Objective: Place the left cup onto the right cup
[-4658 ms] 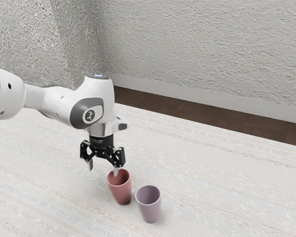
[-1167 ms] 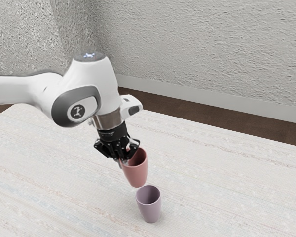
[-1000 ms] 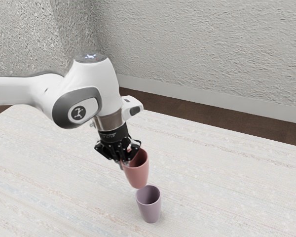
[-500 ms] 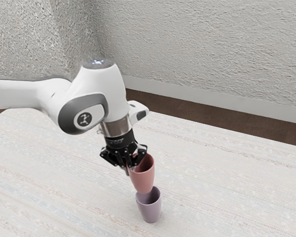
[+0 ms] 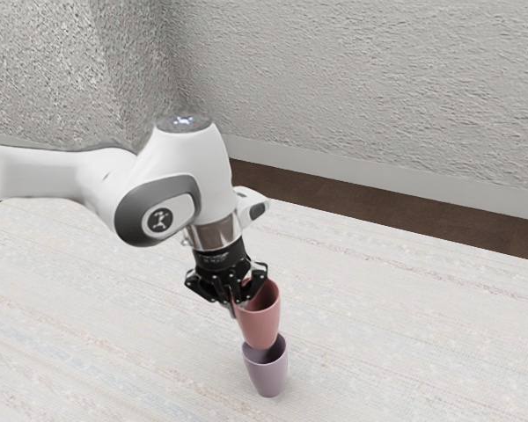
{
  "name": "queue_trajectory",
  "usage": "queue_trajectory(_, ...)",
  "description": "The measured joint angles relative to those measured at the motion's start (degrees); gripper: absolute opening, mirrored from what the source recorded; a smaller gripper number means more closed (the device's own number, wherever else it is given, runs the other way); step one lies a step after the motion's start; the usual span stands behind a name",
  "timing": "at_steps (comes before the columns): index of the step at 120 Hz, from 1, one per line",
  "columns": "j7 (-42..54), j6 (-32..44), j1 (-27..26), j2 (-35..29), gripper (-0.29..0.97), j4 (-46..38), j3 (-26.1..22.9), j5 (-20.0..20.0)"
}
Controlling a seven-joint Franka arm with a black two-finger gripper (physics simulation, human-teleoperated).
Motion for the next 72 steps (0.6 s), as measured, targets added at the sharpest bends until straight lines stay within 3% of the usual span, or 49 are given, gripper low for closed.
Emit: queue_trajectory(72, -1.5, 0.7, 0.0, 0.3, -0.1, -0.8, -0.2, -1.8)
